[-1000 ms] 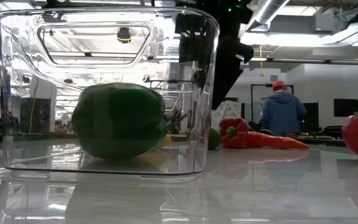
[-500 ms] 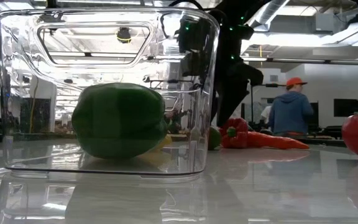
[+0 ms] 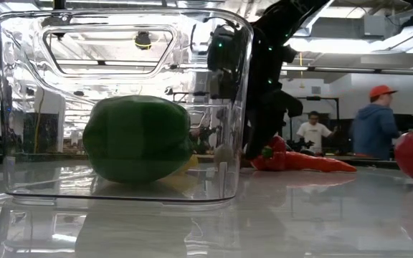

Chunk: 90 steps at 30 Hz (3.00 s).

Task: Sort produce into baskets
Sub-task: Put the green lime into the top transparent bin, then put the red bell pepper into the bottom transparent bin

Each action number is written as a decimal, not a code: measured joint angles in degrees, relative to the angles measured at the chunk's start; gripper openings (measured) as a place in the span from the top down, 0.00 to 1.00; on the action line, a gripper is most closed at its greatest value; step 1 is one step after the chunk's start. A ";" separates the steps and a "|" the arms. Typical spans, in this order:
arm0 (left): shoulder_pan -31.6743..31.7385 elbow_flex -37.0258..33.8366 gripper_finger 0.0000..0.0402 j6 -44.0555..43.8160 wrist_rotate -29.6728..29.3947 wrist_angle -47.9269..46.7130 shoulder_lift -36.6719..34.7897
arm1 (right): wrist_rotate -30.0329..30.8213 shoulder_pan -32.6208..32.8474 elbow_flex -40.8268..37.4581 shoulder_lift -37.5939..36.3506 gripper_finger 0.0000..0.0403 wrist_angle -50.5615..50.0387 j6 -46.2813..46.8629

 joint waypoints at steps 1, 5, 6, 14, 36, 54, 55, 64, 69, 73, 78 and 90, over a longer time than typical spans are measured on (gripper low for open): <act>0.00 0.00 0.04 0.01 -0.38 0.02 0.00 | 0.00 0.00 0.00 0.00 0.33 0.06 0.00; 0.02 0.00 0.04 0.02 -1.52 0.02 0.00 | 0.01 -0.13 0.00 0.00 0.40 1.55 0.04; 0.00 0.00 0.04 0.02 -1.73 0.02 0.00 | 0.02 -0.11 0.00 0.00 0.42 1.82 0.04; 0.00 0.00 0.04 -0.39 -1.81 0.00 0.00 | 3.38 -0.68 1.29 0.02 0.55 -5.58 3.55; 0.00 0.00 0.04 1.36 1.21 -0.37 0.00 | 6.94 -10.43 13.22 -0.04 0.13 -38.90 15.19; 0.00 -0.02 0.04 1.40 3.99 -1.71 0.00 | 12.23 -9.70 15.28 -0.54 0.14 -35.45 4.89; 0.00 -0.02 0.04 1.40 4.14 -1.72 -0.01 | 12.21 -9.63 15.28 0.08 0.14 -35.44 4.41; 0.00 -0.02 0.04 1.21 7.11 -1.89 -0.46 | 16.35 -8.19 15.21 1.81 0.14 -36.52 4.13; 0.00 -0.02 0.04 1.20 7.10 -2.44 -0.90 | 16.43 -7.17 13.47 1.69 0.14 -36.98 5.21; 0.00 -0.02 0.04 1.14 7.38 -2.82 -0.89 | 16.47 -6.46 8.46 1.86 0.14 -37.32 6.15; 0.00 -0.02 0.04 1.14 8.16 -3.24 -0.90 | 17.03 -5.90 2.83 1.66 0.14 -35.16 7.19; 0.00 -0.02 0.04 1.14 8.03 -3.30 -0.90 | 19.50 -5.95 -0.20 1.59 0.25 -34.17 7.70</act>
